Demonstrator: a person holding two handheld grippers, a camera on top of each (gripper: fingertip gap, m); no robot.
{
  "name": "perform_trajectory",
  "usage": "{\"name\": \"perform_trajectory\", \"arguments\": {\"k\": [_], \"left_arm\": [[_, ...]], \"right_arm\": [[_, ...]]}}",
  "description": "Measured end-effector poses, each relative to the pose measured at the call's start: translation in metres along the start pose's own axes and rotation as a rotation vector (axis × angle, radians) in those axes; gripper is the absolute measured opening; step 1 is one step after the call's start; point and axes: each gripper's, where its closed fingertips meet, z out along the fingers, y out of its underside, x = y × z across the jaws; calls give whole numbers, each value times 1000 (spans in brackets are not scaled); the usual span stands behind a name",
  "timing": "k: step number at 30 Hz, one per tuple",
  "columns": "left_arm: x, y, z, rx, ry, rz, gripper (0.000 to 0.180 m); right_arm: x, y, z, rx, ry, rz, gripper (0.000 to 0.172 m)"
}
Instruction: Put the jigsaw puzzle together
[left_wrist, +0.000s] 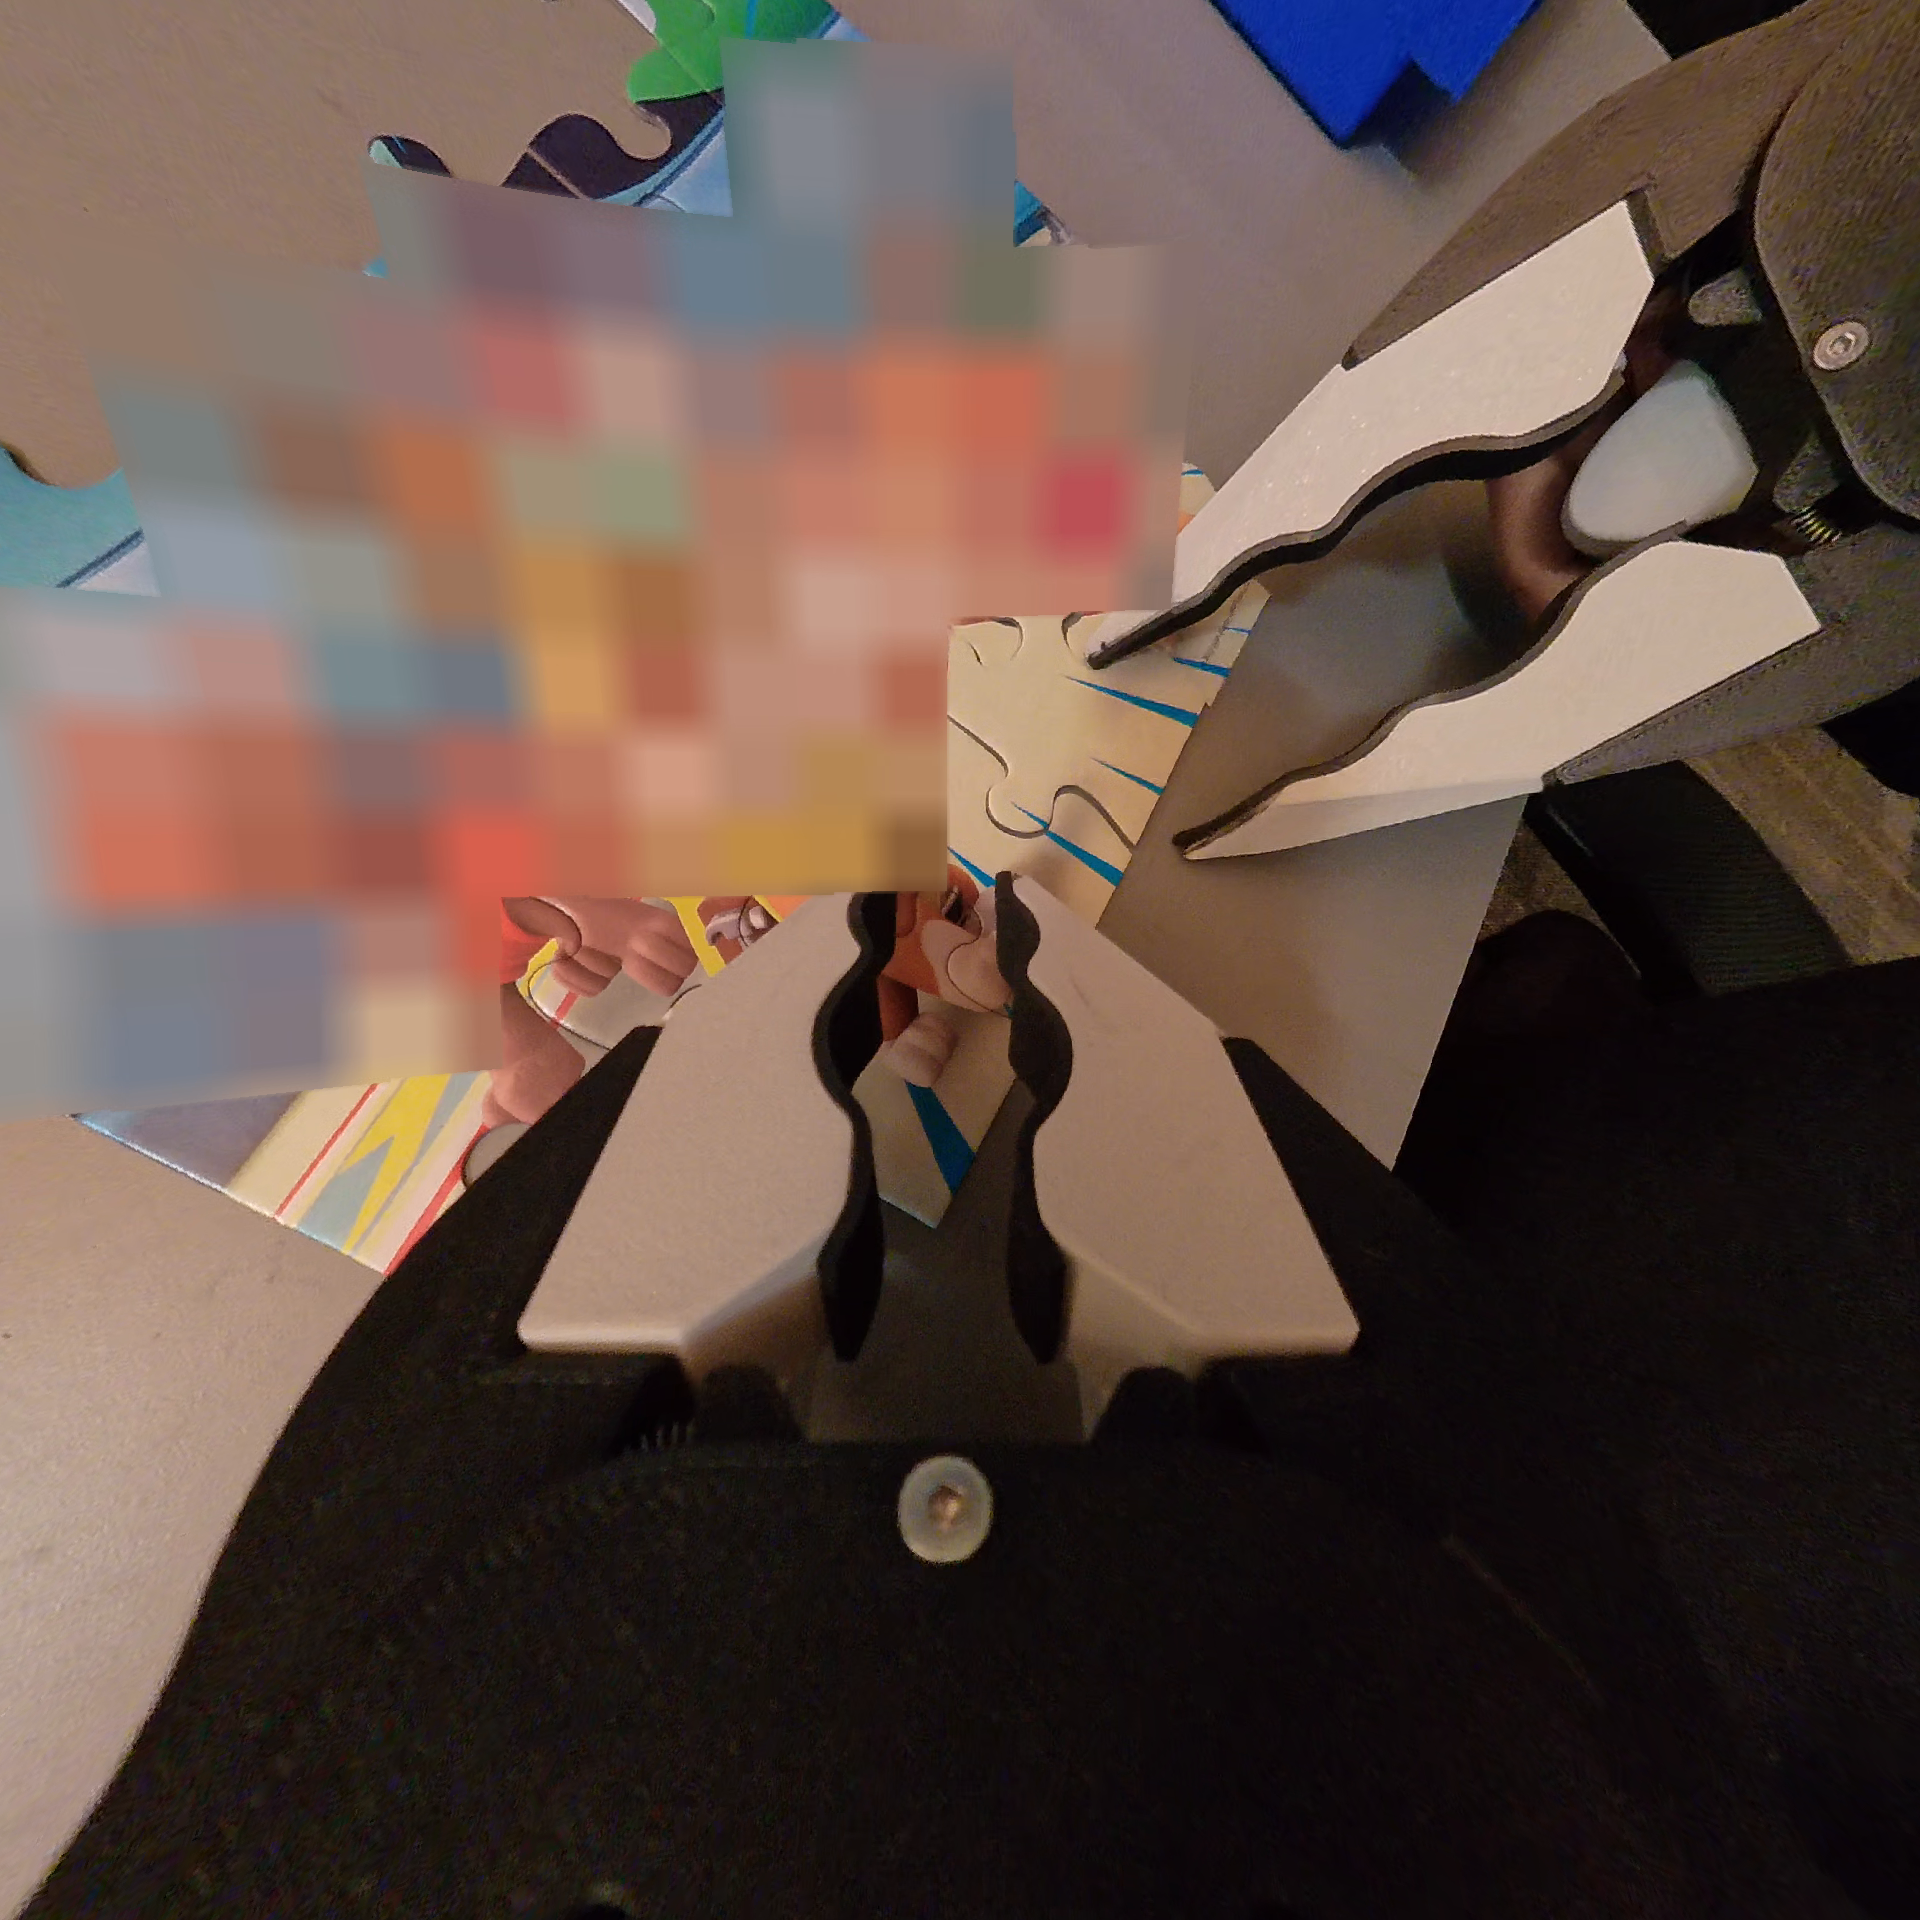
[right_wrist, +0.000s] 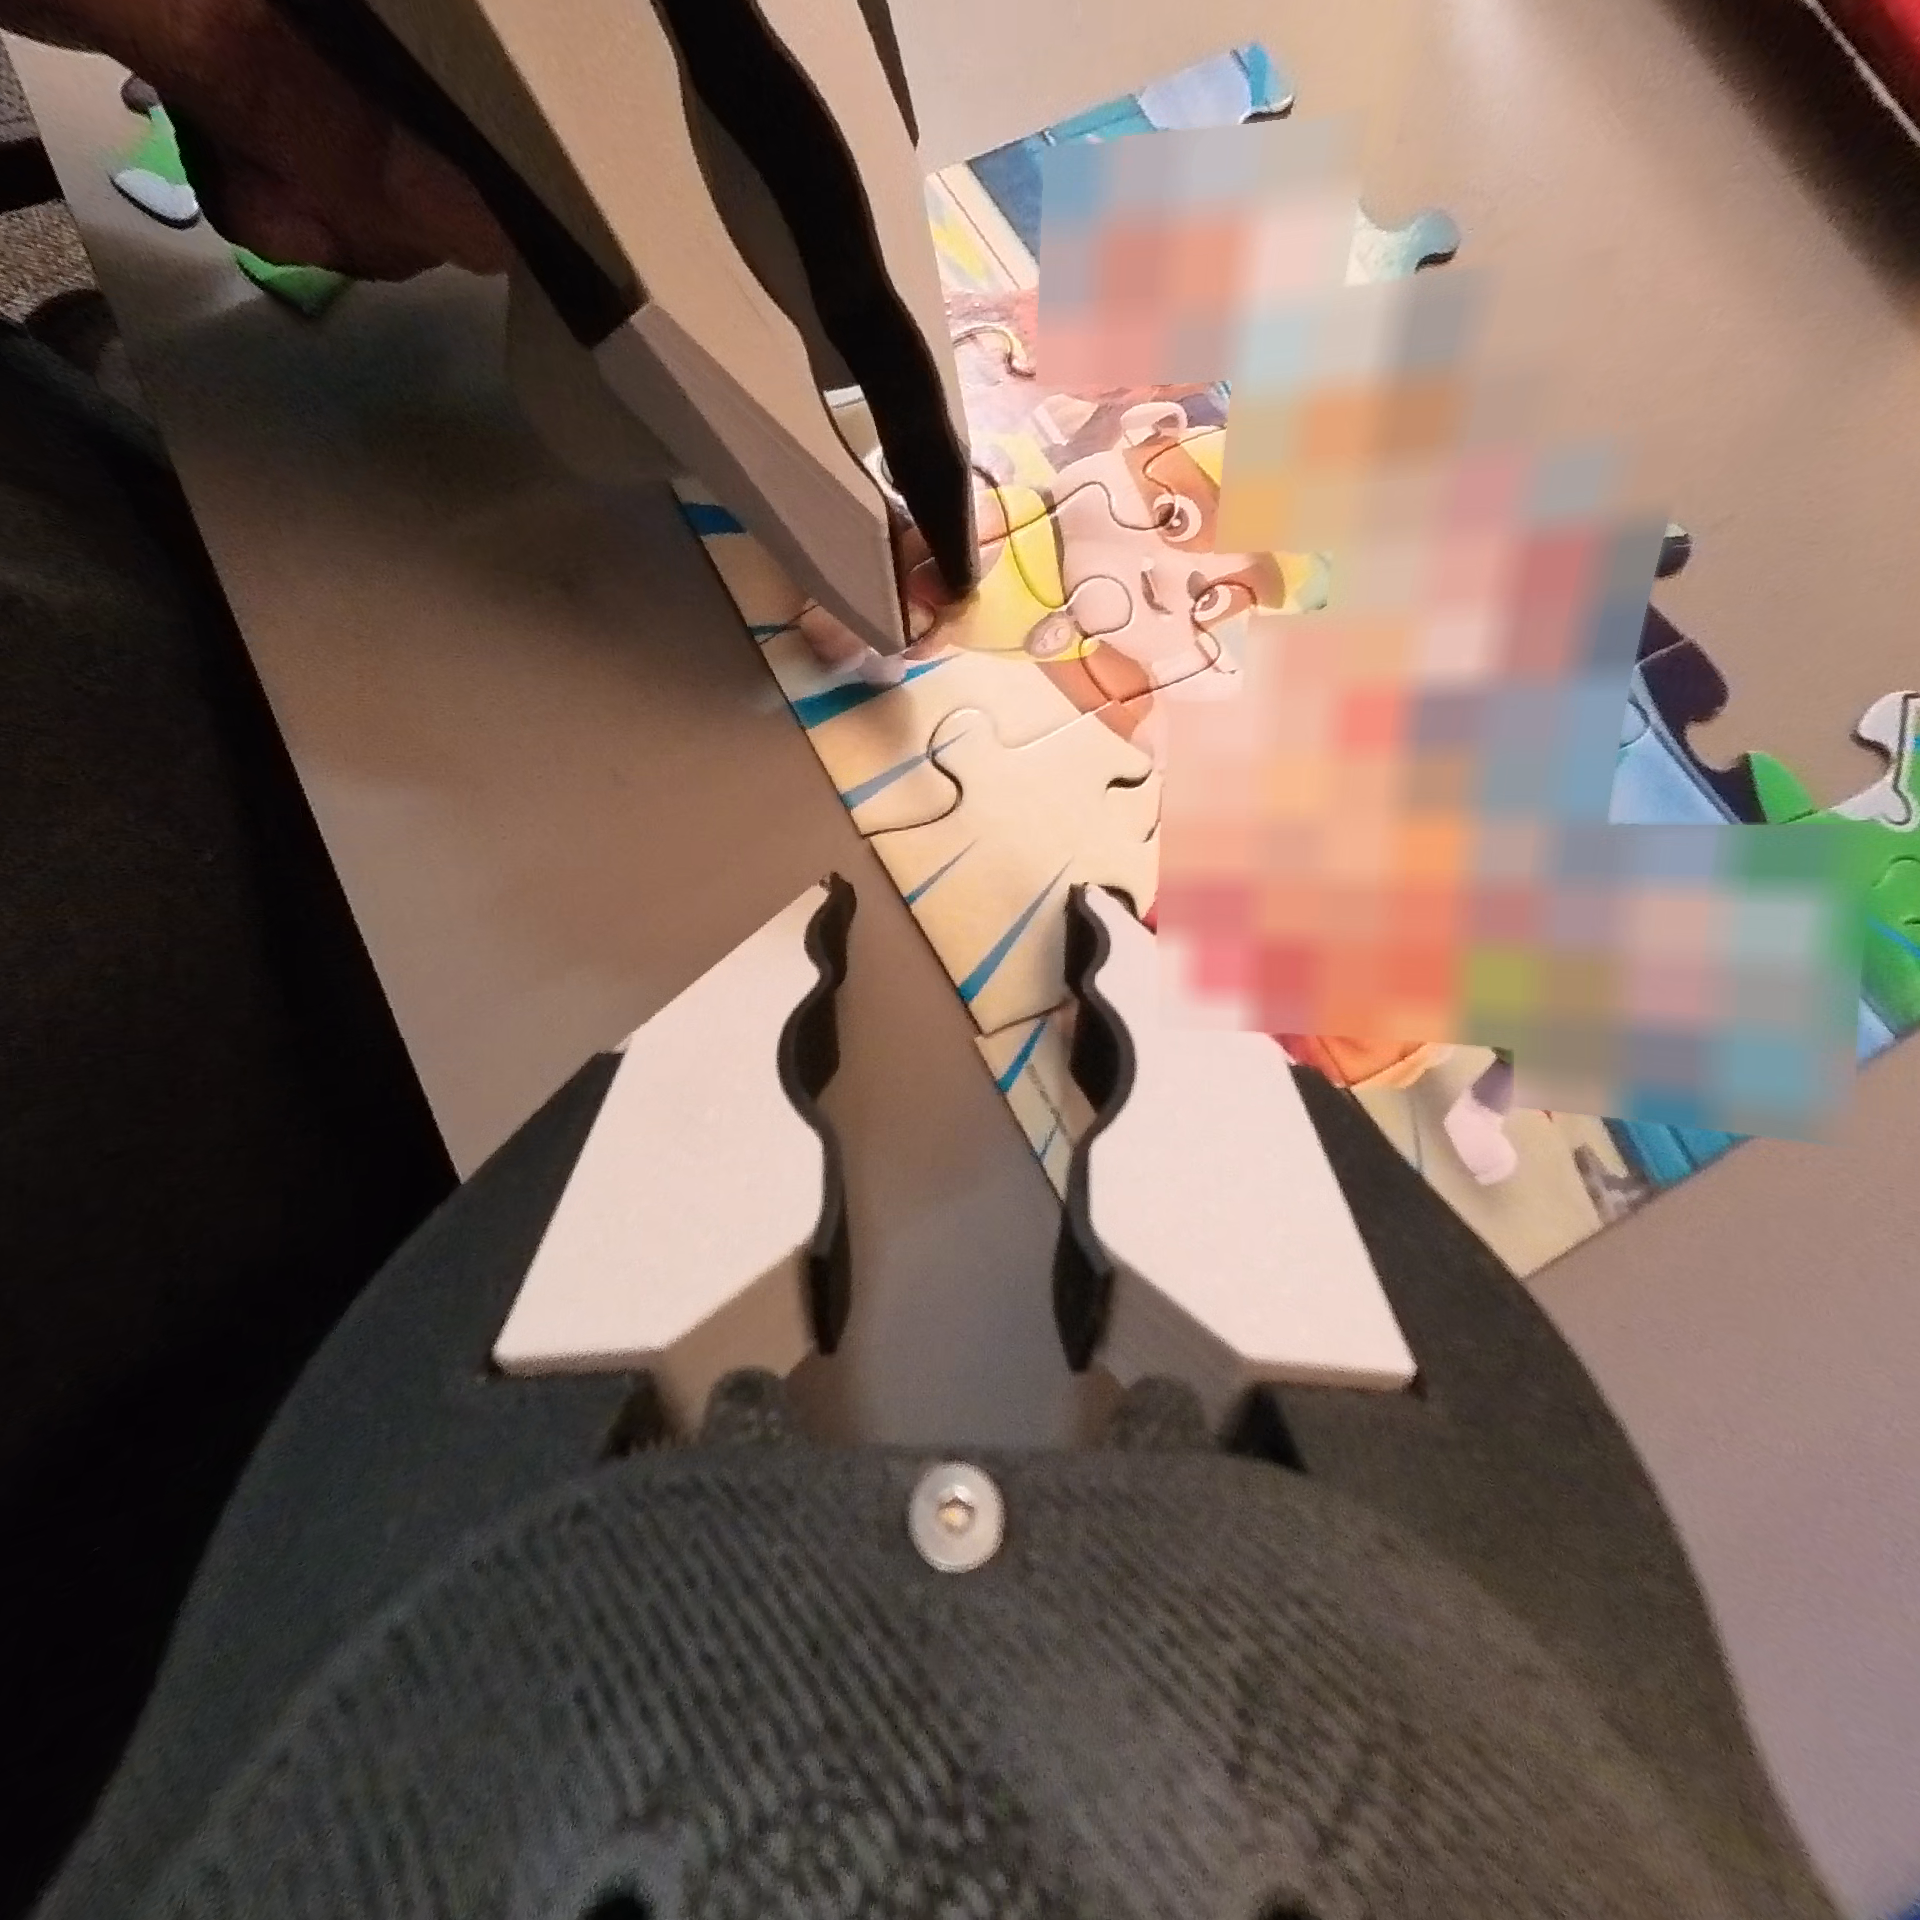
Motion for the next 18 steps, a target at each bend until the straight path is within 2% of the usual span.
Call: {"name": "perform_trajectory", "arguments": {"k": [13, 18], "left_arm": [[1, 0, 0, 1, 5, -4, 17], [2, -1, 1, 5, 13, -8, 17]], "right_arm": [[1, 0, -1, -30, 8, -6, 44], [12, -25, 0, 72, 33, 28, 32]]}}
